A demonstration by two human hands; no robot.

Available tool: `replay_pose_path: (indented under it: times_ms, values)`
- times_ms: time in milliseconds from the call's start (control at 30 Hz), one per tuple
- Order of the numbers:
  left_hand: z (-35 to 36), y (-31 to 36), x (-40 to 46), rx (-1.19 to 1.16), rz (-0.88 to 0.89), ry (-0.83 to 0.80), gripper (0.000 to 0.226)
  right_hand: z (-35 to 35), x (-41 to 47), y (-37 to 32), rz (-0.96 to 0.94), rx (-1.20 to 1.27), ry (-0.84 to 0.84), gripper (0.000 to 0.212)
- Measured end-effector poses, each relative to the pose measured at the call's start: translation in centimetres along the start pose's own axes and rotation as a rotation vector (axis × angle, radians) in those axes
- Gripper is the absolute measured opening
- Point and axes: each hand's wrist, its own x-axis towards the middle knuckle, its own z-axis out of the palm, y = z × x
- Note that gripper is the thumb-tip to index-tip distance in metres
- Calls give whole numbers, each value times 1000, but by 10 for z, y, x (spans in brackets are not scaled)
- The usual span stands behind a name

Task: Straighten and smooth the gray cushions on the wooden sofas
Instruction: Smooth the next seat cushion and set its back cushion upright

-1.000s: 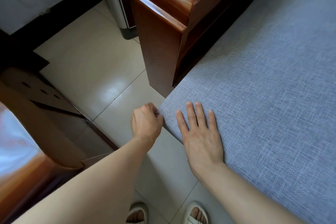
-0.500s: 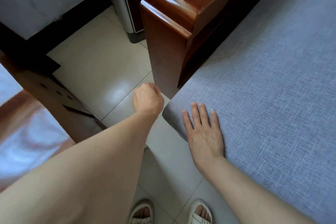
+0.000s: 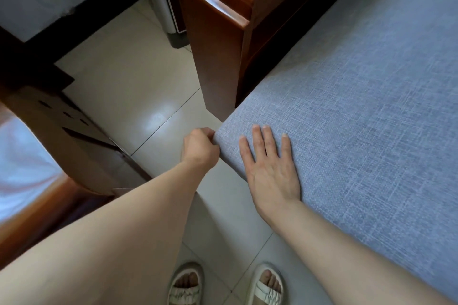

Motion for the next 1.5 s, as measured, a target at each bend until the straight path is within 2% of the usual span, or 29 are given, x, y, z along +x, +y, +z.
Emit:
replay_pose_path:
  times_ms: [233, 400, 567, 733, 933, 1200, 1400, 1500]
  values:
    - [8, 0, 1, 80, -4, 160, 18, 5, 5, -3, -6, -19, 26, 67]
    - [6, -2, 2, 41, -37, 169, 14, 2, 5, -2, -10, -24, 20, 69]
    - [-3, 4, -2, -64, -54, 165, 23, -5, 2, -2, -10, -18, -12, 72]
    - [-11, 11, -8, -51, -28, 174, 23, -15, -3, -1, -8, 0, -13, 72]
    - [-23, 15, -10, 10, 18, 236, 21, -24, -2, -6, -10, 38, 59, 65]
    - [-20, -12, -15, 101, -86, 319, 12, 3, -1, -32, -111, 70, 115, 63]
    - [-26, 10, -5, 220, -13, 322, 10, 14, 9, -16, 0, 82, 88, 74]
    - [-21, 22, -15, 310, 44, 340, 26, 21, -5, 0, 47, 111, 26, 68]
